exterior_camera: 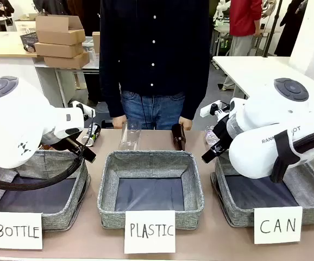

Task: Sort the can waste into the basket.
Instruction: Pick up the can waste from the table and place it in the right Fabric basket.

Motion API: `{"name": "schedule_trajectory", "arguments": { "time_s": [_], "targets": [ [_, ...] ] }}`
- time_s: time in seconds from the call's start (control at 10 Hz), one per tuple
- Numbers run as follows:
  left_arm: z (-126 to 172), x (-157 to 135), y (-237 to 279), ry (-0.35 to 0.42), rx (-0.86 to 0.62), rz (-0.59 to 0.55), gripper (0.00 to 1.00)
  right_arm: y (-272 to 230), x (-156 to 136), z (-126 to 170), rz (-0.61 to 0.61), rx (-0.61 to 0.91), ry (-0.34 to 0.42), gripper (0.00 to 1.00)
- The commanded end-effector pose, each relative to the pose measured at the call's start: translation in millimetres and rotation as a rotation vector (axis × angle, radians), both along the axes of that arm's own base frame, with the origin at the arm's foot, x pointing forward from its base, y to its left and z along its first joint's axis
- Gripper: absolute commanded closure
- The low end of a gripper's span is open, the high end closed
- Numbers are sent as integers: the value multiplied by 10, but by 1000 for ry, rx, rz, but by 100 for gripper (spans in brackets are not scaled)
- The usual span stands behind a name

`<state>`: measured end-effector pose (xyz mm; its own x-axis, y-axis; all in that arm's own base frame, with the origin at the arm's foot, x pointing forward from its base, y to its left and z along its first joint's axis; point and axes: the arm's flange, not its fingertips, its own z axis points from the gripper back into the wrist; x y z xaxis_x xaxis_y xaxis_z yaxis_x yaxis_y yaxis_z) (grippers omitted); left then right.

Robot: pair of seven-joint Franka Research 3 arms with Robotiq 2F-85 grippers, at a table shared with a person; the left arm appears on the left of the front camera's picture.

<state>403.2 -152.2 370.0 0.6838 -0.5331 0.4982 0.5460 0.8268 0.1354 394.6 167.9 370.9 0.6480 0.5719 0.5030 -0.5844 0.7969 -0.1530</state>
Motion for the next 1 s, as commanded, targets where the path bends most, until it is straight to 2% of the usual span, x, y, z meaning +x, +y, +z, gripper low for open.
{"name": "schedule_trajectory", "arguments": {
  "time_s": [0.0,0.9],
  "targets": [
    [0,0,0,0,0,0,0,0,0,1,0,0,0,0],
    [0,0,0,0,0,0,0,0,0,1,0,0,0,0]
  ]
}}
